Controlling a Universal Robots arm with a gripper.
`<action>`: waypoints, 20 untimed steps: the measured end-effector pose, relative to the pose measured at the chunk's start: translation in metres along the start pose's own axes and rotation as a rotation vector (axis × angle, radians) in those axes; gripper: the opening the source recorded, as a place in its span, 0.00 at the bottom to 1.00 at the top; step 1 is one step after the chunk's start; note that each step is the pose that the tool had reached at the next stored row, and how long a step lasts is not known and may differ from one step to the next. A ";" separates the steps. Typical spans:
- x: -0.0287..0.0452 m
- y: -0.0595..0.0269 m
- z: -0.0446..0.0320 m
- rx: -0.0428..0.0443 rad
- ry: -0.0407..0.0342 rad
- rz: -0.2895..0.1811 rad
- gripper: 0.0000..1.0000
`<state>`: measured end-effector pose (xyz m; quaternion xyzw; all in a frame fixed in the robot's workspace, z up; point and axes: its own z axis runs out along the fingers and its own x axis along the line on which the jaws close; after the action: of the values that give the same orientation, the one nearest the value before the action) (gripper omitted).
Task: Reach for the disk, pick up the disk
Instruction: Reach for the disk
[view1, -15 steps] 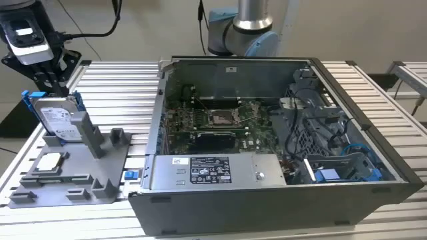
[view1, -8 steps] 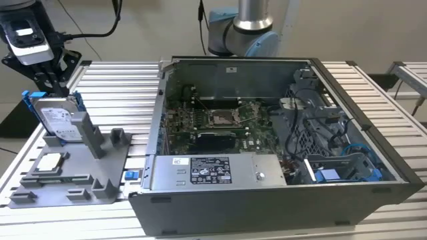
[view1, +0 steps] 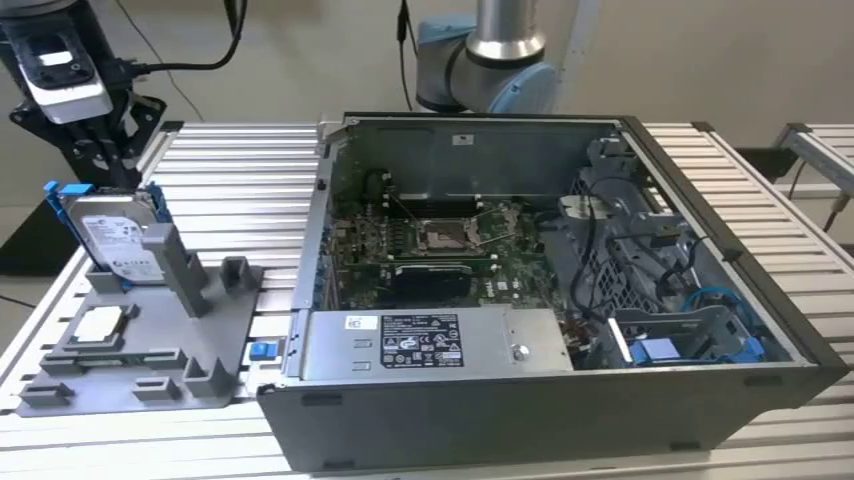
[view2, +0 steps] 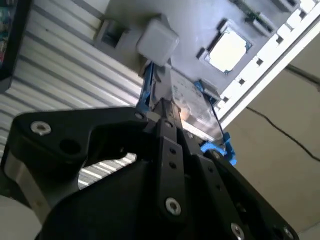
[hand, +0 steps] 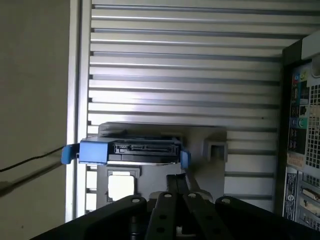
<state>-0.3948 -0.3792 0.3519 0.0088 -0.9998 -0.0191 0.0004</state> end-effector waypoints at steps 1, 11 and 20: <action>0.0007 0.0028 0.0002 -0.0001 -0.0001 0.000 0.00; 0.0389 0.0138 0.0010 -0.0001 0.0000 0.000 0.00; 0.0696 0.0143 0.0017 0.0000 0.0001 0.000 0.00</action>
<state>-0.4647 -0.3661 0.3508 0.0088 -0.9998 -0.0191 0.0005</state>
